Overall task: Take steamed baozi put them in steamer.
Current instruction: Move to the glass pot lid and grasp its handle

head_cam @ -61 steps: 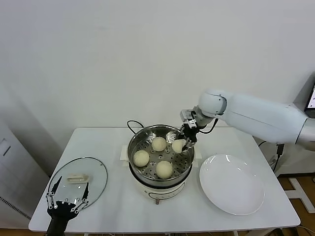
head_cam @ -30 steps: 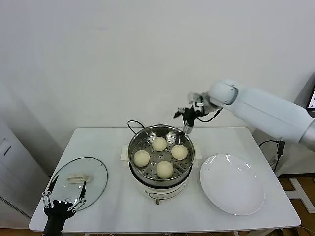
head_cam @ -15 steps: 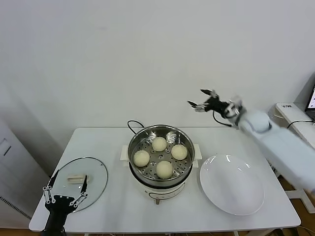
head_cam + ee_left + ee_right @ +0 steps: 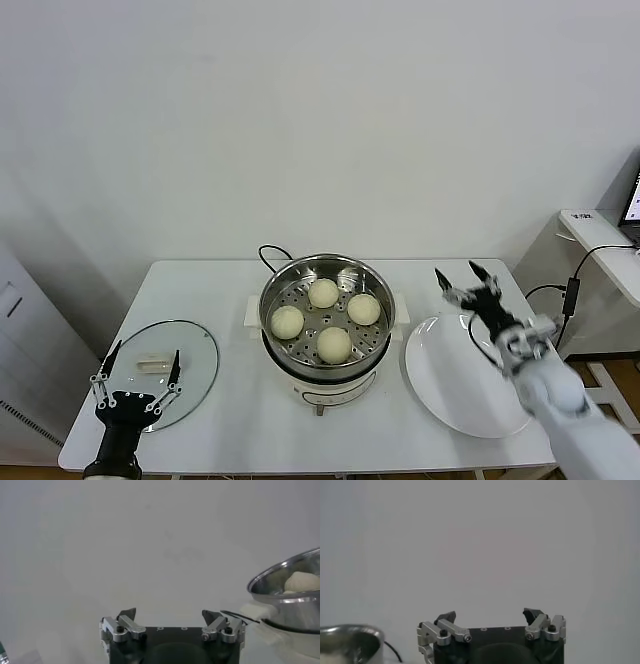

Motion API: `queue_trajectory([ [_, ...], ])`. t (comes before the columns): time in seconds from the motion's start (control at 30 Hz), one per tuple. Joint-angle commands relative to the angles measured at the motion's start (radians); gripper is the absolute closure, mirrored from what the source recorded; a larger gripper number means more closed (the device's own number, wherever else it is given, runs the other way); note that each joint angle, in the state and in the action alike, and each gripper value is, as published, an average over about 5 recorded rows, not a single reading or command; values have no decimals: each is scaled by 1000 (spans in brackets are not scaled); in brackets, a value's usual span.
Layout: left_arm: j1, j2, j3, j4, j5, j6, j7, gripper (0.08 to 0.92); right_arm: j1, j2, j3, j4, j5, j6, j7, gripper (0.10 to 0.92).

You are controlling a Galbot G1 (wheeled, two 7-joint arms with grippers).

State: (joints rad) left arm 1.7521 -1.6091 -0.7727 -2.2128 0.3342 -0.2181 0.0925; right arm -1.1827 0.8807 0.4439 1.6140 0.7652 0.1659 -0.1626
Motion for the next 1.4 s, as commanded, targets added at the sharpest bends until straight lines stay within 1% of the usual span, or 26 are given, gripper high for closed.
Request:
queue_trajectory([
  [0.03, -19, 186, -13, 61, 41, 0, -25, 177, -562, 211, 353, 272, -131, 62, -40, 203],
  [0.17, -40, 221, -40, 124, 139, -51, -37, 177, -612, 260, 370, 300, -152, 57, -60, 203],
  [0.27, -59, 230, -72, 190, 232, -110, -51, 177, -612, 281, 371, 297, -170, 53, -66, 203],
  [0.43, -105, 237, -142, 346, 519, -246, -107, 177, -603, 270, 376, 288, -178, 44, -62, 203],
  [0.57, -137, 291, -160, 475, 698, -290, -163, 177, -603, 269, 378, 283, -179, 31, -63, 203],
  [0.73, -195, 339, -164, 562, 860, -284, -220, 177, -595, 295, 371, 270, -189, 25, -65, 203],
  [0.9, -256, 369, -133, 603, 899, -247, -224, 177, -593, 337, 375, 271, -210, 27, -71, 203],
  [1.23, -383, 359, -65, 674, 926, -190, -224, 177, -606, 367, 399, 297, -228, 25, -72, 203],
  [1.4, -424, 357, -40, 700, 944, -160, -221, 177, -610, 365, 418, 303, -223, 22, -73, 203],
])
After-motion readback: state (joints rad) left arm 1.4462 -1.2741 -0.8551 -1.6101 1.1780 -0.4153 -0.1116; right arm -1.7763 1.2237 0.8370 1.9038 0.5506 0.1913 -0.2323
